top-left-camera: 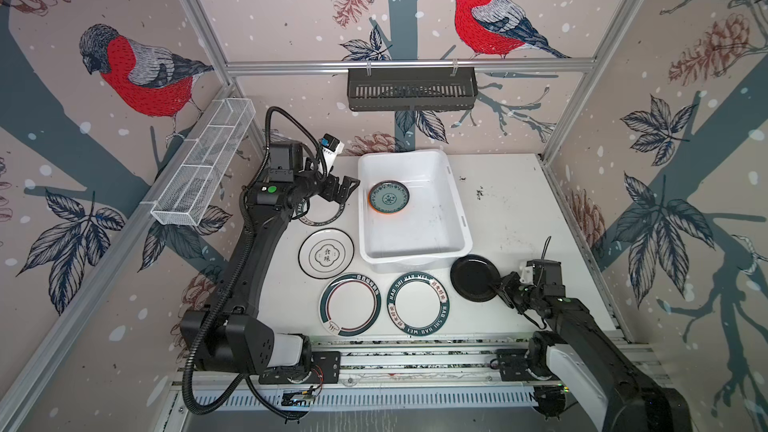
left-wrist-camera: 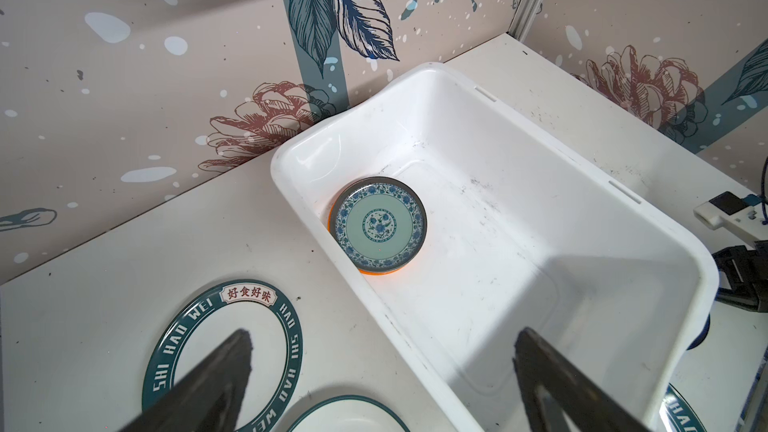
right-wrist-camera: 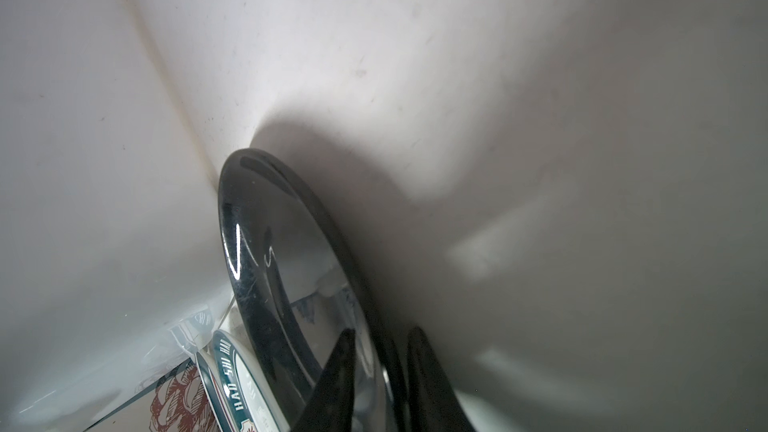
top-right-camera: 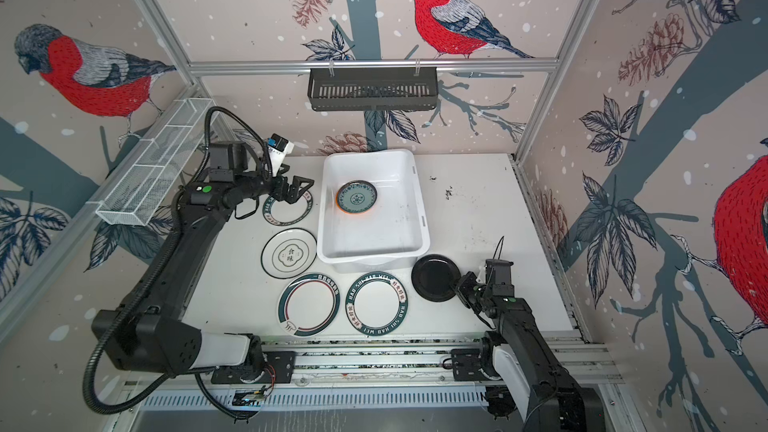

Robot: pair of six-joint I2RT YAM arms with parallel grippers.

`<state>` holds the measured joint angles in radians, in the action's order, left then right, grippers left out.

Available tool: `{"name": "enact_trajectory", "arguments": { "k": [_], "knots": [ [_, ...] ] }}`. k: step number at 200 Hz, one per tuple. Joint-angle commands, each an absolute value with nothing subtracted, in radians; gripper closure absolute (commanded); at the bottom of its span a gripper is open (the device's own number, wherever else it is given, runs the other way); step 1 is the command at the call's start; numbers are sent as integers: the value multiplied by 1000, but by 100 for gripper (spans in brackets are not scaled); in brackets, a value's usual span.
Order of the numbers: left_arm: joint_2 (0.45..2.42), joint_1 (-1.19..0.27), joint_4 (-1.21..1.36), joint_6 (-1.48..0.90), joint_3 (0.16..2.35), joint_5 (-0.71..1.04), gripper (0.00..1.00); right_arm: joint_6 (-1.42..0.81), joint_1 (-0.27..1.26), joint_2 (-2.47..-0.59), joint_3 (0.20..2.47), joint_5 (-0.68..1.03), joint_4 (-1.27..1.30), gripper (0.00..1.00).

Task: Place the plates into the plastic bin on the countertop
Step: 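Close the right gripper on the black plate's rim and tilt it up, then carry the black plate with the right gripper over the bin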

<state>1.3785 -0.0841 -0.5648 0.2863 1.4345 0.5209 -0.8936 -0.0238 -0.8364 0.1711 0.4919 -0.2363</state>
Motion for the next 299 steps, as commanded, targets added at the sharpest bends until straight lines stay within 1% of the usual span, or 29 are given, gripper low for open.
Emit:
{"name": "enact_trajectory", "arguments": {
  "k": [1,54,92,99,119,126,167,188,238,267,299],
  "knots": [
    [1371,-86,-545,284,1433,532,2,-895,-22,-856,158,423,-338,76],
    [1376,-86,-540,272,1443,541,2,-891,-23,-824,169,415,-349,84],
    [1379,-89,-538,265,1451,543,2,-898,-24,-791,184,402,-367,88],
    [1380,-89,-540,265,1453,545,2,-898,-25,-786,187,402,-369,91],
    [1381,-92,-541,264,1459,544,2,-900,-27,-770,196,396,-374,93],
    [1382,-92,-542,263,1463,544,2,-900,-26,-766,198,396,-373,95],
    [1383,-97,-546,259,1477,542,2,-900,-38,-737,236,407,-374,96],
    [1385,-100,-549,255,1485,547,2,-890,-51,-717,275,379,-393,97],
    [1384,-101,-553,248,1488,561,2,-840,-96,-743,416,326,-456,97],
    [1385,-101,-559,256,1494,582,2,-811,-162,-742,483,340,-496,97],
    [1388,-101,-558,254,1499,583,2,-773,-194,-741,583,297,-534,97]
  ]
}}
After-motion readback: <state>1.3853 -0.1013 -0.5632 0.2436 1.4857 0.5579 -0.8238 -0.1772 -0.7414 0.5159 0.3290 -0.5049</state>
